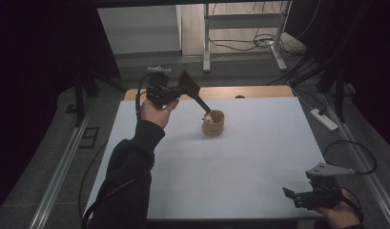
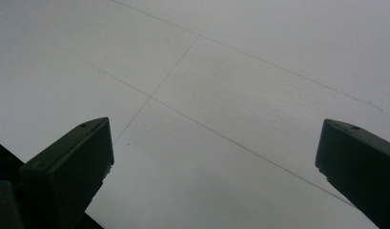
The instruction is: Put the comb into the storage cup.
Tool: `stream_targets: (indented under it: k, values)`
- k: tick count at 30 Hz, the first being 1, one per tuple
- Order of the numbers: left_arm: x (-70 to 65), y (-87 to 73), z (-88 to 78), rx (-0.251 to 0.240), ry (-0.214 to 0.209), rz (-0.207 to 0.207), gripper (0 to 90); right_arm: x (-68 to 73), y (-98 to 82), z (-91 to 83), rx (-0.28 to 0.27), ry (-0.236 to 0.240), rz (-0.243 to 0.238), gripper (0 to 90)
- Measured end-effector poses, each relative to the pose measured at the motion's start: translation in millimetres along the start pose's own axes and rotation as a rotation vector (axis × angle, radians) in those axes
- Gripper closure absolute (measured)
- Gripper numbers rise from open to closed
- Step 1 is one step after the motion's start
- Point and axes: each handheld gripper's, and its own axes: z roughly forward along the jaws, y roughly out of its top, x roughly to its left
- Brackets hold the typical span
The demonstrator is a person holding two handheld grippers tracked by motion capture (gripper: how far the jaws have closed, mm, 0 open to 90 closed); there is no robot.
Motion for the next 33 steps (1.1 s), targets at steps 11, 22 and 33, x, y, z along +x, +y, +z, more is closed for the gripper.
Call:
stream_targets:
  k: [11,22,33]
  values:
    - [0.9,-4.8,20.2,0.024,0.008,-0.001,83.2,-0.8,-1.0,-1.2,-0.001,0.008,0.003,0.0]
    - [2.1,-8.4,29.6,0.034,0.006,-0.003,83.2,-0.7,-1.0,-1.3,-0.002,0.011,0.001,0.0]
    - [3.6,-13.4,40.5,0.044,0.010,-0.007,83.2,-0.6,-0.9,-1.0,-0.001,0.016,-0.002,0.0]
